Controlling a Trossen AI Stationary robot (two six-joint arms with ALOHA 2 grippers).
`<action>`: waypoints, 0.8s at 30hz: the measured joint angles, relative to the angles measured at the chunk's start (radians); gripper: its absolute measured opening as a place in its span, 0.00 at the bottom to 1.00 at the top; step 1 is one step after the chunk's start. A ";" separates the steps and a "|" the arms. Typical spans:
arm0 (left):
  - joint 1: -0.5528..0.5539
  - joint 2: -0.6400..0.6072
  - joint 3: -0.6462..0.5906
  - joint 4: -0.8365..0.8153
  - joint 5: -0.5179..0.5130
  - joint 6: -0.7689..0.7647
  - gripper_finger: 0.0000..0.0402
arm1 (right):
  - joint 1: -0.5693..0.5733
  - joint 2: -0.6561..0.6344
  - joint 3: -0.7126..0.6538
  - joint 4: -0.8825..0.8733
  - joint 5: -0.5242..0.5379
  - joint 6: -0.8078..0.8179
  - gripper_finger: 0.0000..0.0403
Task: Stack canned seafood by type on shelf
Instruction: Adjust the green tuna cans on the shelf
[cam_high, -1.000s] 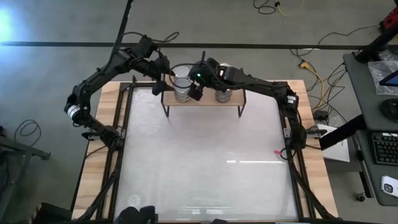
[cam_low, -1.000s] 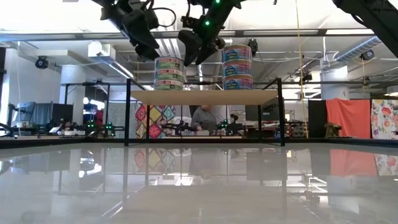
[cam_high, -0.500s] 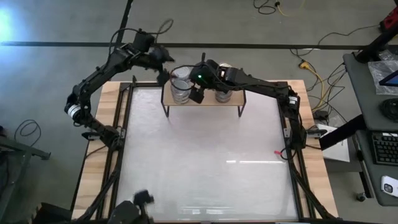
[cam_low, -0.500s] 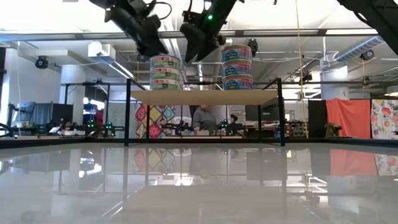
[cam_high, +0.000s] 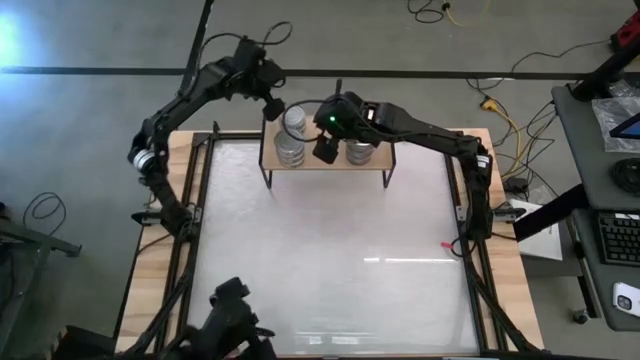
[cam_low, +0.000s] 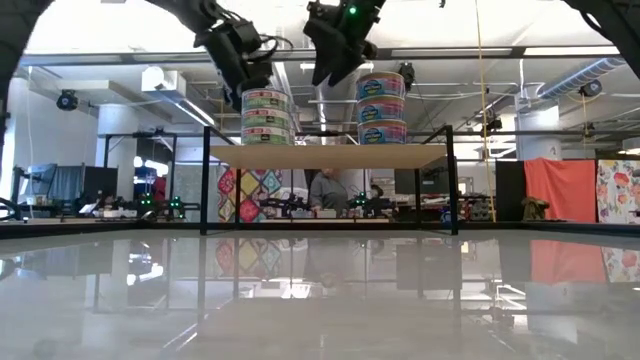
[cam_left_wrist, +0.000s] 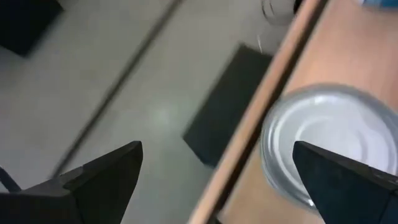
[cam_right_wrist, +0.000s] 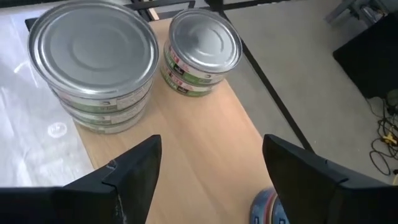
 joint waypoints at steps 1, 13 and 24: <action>0.000 0.027 0.040 -0.053 0.005 0.005 0.99 | 0.001 0.000 0.000 -0.005 0.000 0.003 0.67; 0.000 0.223 0.343 -0.363 0.175 0.028 0.99 | 0.005 0.000 0.000 -0.051 0.000 -0.001 0.63; -0.009 0.239 0.302 -0.360 0.188 0.037 0.99 | 0.012 0.000 0.000 -0.100 0.000 0.026 0.67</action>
